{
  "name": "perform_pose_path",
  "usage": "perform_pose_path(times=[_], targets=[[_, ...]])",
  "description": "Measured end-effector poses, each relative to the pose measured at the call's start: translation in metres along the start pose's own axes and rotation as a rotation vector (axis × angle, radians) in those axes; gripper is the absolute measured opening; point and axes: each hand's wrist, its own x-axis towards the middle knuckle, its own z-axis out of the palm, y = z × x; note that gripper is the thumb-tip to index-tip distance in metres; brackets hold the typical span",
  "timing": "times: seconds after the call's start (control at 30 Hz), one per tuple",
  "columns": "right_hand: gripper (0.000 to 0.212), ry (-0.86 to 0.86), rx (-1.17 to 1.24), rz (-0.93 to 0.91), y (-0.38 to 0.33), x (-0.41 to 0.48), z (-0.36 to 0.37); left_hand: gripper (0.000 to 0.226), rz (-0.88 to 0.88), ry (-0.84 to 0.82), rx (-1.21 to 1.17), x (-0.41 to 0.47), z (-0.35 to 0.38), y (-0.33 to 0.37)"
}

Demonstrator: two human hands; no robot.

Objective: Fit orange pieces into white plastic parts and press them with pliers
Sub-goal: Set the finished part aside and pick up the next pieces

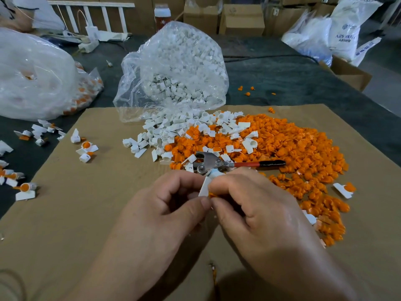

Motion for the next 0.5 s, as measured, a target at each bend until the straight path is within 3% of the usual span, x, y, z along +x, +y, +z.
perform_pose_path(times=[0.3,0.5], targets=[[0.016,-0.006,0.051,-0.027,-0.0018,0.0005,-0.0001,0.037,0.007,0.015,0.097,-0.0014,0.0002,0.0053],[0.016,-0.077,0.504,0.268,-0.0007,-0.0002,-0.0016,0.039,0.012,0.034,0.083,-0.0019,-0.0012,0.0083]])
